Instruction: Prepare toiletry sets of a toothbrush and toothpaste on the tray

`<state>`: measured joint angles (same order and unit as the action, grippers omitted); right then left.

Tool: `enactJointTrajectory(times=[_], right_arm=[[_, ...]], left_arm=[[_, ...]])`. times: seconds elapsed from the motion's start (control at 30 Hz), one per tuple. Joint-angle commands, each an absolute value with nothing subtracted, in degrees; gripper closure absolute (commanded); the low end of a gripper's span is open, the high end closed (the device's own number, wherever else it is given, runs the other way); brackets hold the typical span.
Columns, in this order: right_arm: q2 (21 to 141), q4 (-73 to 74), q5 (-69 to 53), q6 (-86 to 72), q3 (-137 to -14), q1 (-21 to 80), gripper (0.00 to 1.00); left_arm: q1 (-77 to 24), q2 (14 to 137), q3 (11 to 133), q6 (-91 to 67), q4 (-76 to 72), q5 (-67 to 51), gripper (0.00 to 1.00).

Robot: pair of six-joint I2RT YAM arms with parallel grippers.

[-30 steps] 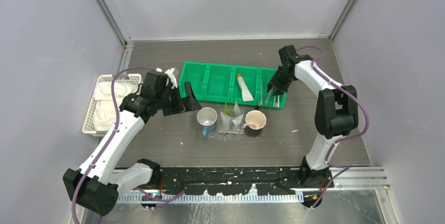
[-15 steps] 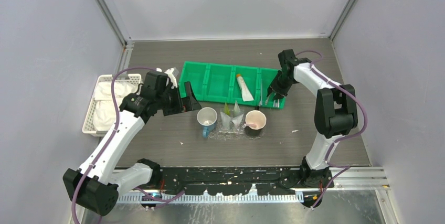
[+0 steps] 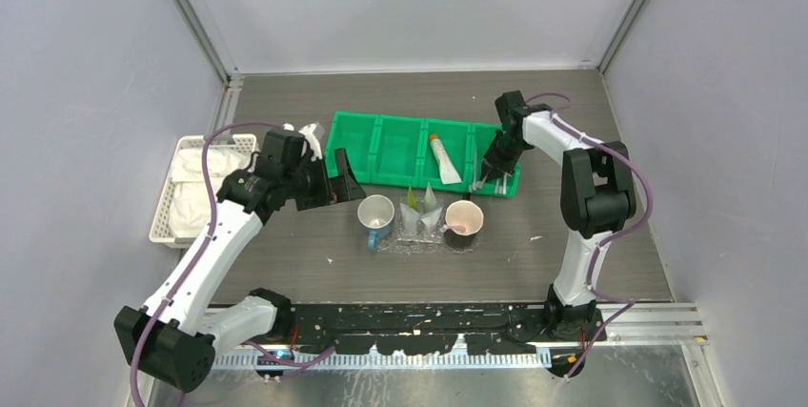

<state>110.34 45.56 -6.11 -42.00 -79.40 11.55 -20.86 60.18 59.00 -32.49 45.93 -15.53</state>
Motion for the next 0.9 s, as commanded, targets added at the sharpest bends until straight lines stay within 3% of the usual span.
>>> enactJointTrajectory(times=[0.0, 0.1, 0.33, 0.43, 0.53, 0.7, 0.87], right_arm=[[109.25, 46.71, -5.79, -40.99, -82.95, 11.89, 0.92], [106.41, 48.73, -3.54, -40.21, -85.16, 12.06, 0.98], [96.33, 58.51, 2.74, -34.74, -97.23, 12.18, 0.99], [93.63, 64.18, -0.64, -33.16, -104.64, 12.30, 0.99], [91.65, 67.78, -11.63, -34.51, -109.13, 12.89, 0.99], [85.46, 58.73, -26.95, -47.37, -103.58, 17.86, 0.99], [82.87, 40.90, -32.37, -66.84, -95.43, 29.96, 0.99]], left_arm=[[-20.40, 59.46, 60.62, -31.58, 45.04, -15.14, 0.01], [-20.39, 59.41, 60.46, -31.57, 45.01, -15.20, 0.01], [-20.39, 59.09, 60.21, -31.78, 44.82, -15.07, 0.01], [-20.39, 58.77, 60.11, -31.91, 44.76, -14.96, 0.01], [-20.39, 58.48, 59.89, -32.37, 44.57, -15.14, 0.02], [-20.39, 57.10, 59.06, -33.30, 44.33, -15.06, 0.02], [-20.39, 55.31, 58.86, -33.59, 45.80, -14.40, 0.02]])
